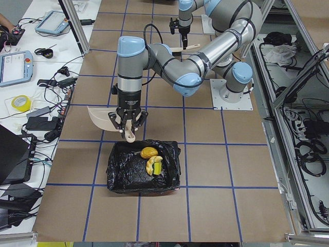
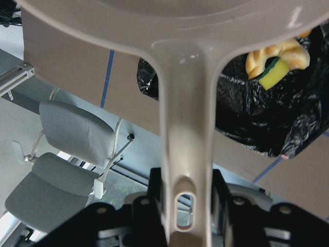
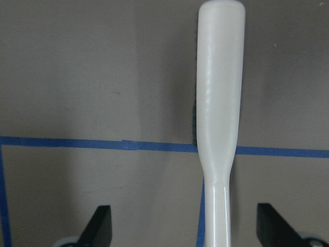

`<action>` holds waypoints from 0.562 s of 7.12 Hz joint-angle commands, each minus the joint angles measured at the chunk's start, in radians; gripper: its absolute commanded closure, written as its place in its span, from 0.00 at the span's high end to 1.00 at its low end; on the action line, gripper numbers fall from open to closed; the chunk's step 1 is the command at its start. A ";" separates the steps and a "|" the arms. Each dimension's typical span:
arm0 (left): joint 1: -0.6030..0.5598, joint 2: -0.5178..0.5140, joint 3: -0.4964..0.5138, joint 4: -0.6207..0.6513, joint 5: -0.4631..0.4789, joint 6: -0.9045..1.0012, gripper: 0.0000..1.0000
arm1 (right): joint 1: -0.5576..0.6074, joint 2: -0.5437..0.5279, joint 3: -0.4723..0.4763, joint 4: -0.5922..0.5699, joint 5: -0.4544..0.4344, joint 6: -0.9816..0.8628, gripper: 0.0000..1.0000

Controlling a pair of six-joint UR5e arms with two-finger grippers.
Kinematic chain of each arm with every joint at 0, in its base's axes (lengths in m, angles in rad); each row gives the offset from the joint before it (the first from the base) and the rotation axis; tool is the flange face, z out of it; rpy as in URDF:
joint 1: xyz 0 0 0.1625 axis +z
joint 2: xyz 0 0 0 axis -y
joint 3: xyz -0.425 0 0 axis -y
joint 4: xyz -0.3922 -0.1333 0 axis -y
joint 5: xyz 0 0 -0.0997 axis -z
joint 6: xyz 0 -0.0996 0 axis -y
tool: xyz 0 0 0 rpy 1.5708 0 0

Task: Sweep and dump trash in nearest bin
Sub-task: 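Lower brush and open right gripper while left gripper brings dustpan back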

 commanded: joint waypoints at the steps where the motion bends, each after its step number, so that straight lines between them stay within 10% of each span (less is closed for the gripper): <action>1: -0.073 0.027 -0.005 -0.134 -0.059 -0.236 0.00 | -0.070 -0.051 -0.113 0.108 0.026 -0.118 1.00; 4: -0.206 0.059 -0.009 -0.281 -0.091 -0.578 0.00 | -0.289 -0.163 -0.152 0.186 -0.002 -0.385 1.00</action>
